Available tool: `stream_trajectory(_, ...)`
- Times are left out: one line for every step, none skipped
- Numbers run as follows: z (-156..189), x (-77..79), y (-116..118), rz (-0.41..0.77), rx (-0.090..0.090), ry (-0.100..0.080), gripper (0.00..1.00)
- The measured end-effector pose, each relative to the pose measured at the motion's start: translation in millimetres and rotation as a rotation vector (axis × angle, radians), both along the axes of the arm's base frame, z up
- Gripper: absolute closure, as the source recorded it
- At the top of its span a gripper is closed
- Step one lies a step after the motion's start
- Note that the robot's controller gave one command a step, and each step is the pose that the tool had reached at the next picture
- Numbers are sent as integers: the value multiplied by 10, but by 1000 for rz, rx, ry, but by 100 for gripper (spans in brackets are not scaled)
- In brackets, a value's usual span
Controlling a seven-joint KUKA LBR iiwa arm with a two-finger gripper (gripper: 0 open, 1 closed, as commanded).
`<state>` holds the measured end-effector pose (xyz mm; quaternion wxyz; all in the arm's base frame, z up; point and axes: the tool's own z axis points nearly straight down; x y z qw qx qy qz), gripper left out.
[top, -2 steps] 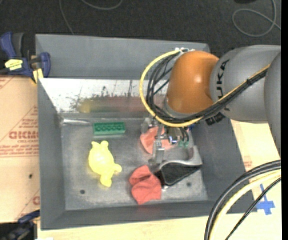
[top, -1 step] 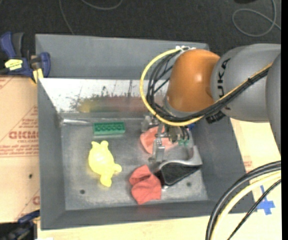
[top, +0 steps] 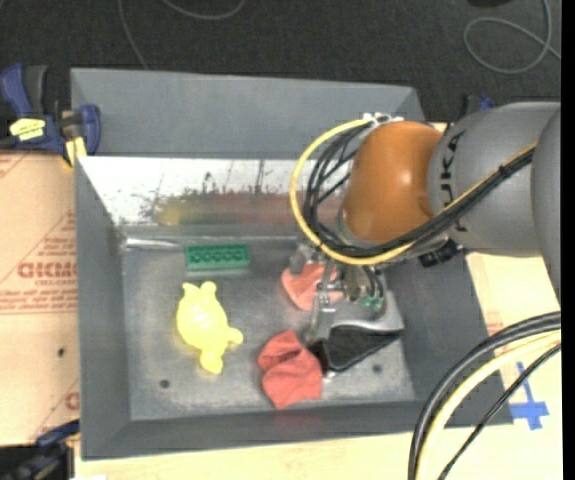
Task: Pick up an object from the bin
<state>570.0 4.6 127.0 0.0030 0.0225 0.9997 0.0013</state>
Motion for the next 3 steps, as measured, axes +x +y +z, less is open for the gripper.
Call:
stream_trajectory(-184,165,18,96,-4,0,0)
stream_trajectory(-403,116,-39,166,1,-7,0)
stream_trajectory(-497,268,-374,229,2,-15,0)
